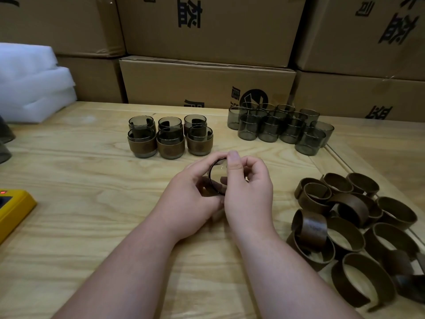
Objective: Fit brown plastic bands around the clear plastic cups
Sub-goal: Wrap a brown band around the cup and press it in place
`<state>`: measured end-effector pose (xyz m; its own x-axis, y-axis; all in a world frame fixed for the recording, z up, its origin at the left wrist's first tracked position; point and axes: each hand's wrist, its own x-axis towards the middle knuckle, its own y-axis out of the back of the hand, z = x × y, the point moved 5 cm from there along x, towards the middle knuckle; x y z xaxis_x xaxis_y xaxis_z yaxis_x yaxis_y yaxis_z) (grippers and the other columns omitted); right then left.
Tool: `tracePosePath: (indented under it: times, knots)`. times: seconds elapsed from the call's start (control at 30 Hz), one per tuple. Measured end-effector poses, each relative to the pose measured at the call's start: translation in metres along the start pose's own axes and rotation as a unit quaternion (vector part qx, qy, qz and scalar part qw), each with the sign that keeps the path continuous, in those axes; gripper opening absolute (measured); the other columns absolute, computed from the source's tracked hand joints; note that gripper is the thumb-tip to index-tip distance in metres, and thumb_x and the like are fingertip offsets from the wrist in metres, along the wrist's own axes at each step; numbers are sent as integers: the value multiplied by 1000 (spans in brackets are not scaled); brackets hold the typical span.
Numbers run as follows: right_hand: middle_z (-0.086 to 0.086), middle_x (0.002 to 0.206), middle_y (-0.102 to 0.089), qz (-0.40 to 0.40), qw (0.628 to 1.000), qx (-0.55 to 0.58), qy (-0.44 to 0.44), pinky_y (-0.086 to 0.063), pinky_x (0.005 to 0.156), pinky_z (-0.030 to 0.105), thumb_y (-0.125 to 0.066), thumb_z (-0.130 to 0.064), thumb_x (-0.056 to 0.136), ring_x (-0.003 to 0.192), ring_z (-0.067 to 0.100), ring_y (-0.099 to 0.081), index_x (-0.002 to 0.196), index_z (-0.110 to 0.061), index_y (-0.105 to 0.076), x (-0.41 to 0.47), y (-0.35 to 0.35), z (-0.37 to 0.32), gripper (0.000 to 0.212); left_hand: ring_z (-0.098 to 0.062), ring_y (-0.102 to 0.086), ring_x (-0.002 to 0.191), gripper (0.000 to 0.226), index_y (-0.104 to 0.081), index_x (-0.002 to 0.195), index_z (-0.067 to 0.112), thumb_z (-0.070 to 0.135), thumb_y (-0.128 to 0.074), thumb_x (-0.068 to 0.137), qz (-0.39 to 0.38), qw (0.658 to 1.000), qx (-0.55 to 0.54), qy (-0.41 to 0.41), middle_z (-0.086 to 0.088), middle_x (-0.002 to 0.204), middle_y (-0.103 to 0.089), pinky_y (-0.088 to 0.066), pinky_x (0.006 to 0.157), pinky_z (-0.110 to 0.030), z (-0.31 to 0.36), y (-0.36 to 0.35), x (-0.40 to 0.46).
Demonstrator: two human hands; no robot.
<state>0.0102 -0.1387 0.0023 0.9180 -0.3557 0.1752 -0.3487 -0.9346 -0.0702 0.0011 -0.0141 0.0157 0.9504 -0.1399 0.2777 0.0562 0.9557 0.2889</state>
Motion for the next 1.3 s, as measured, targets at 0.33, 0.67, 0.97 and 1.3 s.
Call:
tracePosePath:
  times: [0.33, 0.67, 0.97, 1.3]
  knots:
    - [-12, 83, -77, -12, 997, 71, -33, -61, 88, 50, -56, -42, 84, 84, 13, -74, 80, -37, -76, 1, -4, 0, 21, -12, -75, 98, 75, -59, 131, 49, 22, -88, 68, 39, 998, -43, 3, 12, 128, -70, -57, 86, -24, -6, 3, 3]
    - [-11, 105, -77, -128, 990, 50, 21, -60, 86, 30, -65, -30, 79, 97, 7, -73, 122, -25, -70, -9, -17, -6, 44, -18, -76, 95, 71, -60, 132, 42, 10, -85, 74, 84, 994, -72, 7, 13, 120, -73, -61, 79, -26, -10, 10, 6]
    - [-5, 124, -73, -167, 985, 46, 18, -53, 107, 41, -61, -22, 100, 115, 7, -69, 146, -19, -57, -12, -22, -7, 46, -13, -76, 95, 65, -61, 131, 35, 0, -81, 80, 112, 989, -96, 6, 12, 117, -74, -62, 84, -28, -13, 14, 5]
    - [-18, 114, -75, -99, 992, 76, -1, -55, 103, 48, -53, -40, 92, 114, 14, -70, 105, -51, -74, -11, -17, -11, 27, -18, -78, 91, 83, -52, 128, 33, 10, -93, 60, 112, 979, -171, 9, 3, 121, -74, -59, 73, -24, -11, 14, 6]
